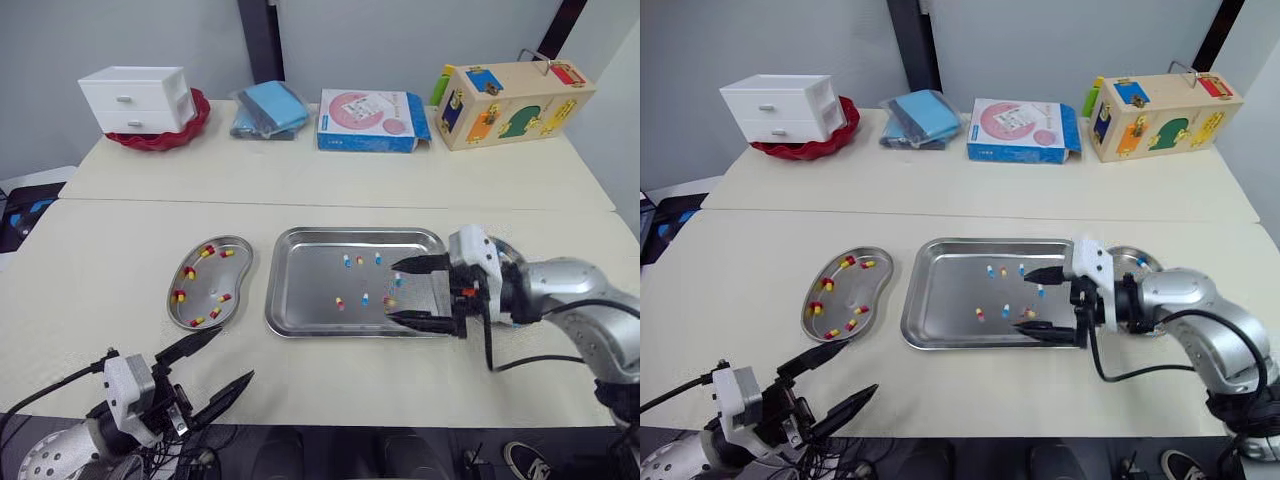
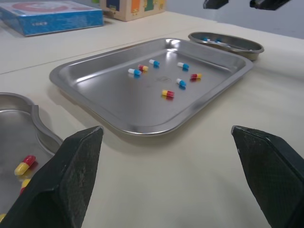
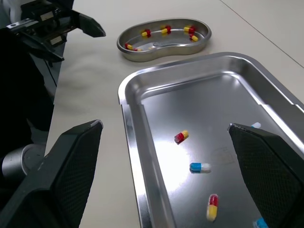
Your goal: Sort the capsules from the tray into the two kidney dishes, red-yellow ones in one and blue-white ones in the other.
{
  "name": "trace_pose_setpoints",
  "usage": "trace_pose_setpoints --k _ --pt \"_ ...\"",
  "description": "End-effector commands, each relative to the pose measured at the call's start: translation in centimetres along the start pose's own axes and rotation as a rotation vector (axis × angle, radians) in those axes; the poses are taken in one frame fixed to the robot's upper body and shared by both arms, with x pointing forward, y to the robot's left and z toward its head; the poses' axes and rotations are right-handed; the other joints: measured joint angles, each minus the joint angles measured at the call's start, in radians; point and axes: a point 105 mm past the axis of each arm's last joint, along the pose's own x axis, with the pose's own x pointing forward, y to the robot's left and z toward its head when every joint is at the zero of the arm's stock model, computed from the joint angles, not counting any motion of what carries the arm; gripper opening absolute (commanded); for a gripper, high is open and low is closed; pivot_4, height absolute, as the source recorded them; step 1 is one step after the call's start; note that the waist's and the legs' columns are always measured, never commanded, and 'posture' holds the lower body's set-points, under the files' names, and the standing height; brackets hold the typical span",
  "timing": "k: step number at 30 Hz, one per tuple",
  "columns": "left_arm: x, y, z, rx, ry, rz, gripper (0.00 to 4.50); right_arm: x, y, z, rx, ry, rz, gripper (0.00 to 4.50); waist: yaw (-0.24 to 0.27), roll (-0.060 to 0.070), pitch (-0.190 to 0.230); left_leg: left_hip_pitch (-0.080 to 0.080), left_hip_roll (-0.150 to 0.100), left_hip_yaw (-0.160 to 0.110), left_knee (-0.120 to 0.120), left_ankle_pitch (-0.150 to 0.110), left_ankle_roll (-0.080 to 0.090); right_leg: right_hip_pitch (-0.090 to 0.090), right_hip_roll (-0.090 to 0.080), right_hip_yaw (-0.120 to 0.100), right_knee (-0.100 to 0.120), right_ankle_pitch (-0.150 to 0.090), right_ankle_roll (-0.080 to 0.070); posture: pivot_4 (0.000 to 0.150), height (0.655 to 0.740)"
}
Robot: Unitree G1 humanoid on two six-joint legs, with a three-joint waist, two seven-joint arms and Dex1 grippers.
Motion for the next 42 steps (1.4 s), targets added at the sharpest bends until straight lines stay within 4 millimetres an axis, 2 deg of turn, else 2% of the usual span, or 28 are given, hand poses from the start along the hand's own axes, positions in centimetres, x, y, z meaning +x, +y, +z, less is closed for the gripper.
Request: trace_pose_setpoints --k 1,4,9,14,21,24,28,35,42 --pt "0.2 1.4 1.7 0.077 0.004 -0.015 4.50 -0.6 2.0 0.3 -0.061 -0.090 -0.016 4.47 0.012 -0.001 0.000 0.000 0.000 -0.001 0.000 0.000 0.000 0.000 0.000 -0.002 0.000 0.000 0.000 0.150 0.7400" --pt "1.1 2.3 2.3 0.090 0.053 -0.090 4.50 -1.1 3.7 -1.2 -0.039 -0.141 -0.057 4.47 0.017 0.000 0.000 -0.002 0.000 -0.007 0.001 0.000 0.000 0.000 0.000 -0.008 0.001 -0.001 -0.001 0.150 0.7400" --pt "3.1 3.2 3.5 0.116 0.141 -0.258 4.50 -2.0 5.1 -3.7 0.003 -0.153 -0.156 4.47 0.007 -0.001 -0.001 0.000 0.000 -0.007 0.001 0.001 -0.001 0.003 0.000 -0.009 0.003 -0.001 -0.001 0.150 0.7400" --pt "5.9 4.8 4.4 0.184 0.212 -0.388 4.50 -3.1 6.1 -4.6 0.004 -0.153 -0.266 4.47 0.006 0.001 0.000 0.002 0.001 -0.007 0.000 0.001 -0.002 0.003 0.001 -0.009 0.005 -0.001 -0.002 0.150 0.7400" --pt "10.9 6.5 4.2 0.254 0.312 -0.551 4.50 -4.2 8.0 -5.6 0.040 -0.131 -0.374 4.47 0.008 0.001 0.000 0.001 0.000 -0.008 0.001 0.001 -0.002 0.003 0.001 -0.010 0.006 -0.001 -0.003 0.150 0.7400" --pt "12.8 6.3 4.3 0.269 0.332 -0.608 4.50 -4.5 9.0 -6.2 0.055 -0.099 -0.383 4.47 0.006 0.001 0.000 0.001 0.000 -0.009 0.001 0.002 -0.002 0.003 0.001 -0.010 0.006 -0.001 -0.003 0.150 0.7400" --pt "14.8 6.2 4.2 0.295 0.345 -0.646 4.50 -4.9 9.2 -6.7 0.084 -0.089 -0.444 4.47 0.003 0.001 0.000 0.001 0.000 -0.009 0.001 0.002 -0.002 0.003 0.001 -0.011 0.007 -0.002 -0.003 0.150 0.7400" --pt "16.9 4.5 3.0 0.363 0.354 -0.776 4.50 -4.8 9.7 -6.9 0.106 -0.077 -0.483 4.47 0.007 0.001 0.000 0.001 -0.001 -0.009 0.001 0.002 -0.002 0.004 0.001 -0.011 0.008 -0.002 -0.004 0.150 0.7400" --pt "19.0 3.8 1.7 0.425 0.364 -0.865 4.50 -4.7 9.6 -6.7 0.117 -0.085 -0.527 4.47 0.007 0.001 0.000 0.002 -0.002 -0.011 0.002 0.002 -0.002 0.005 0.001 -0.011 0.009 -0.002 -0.004 0.150 0.7400"
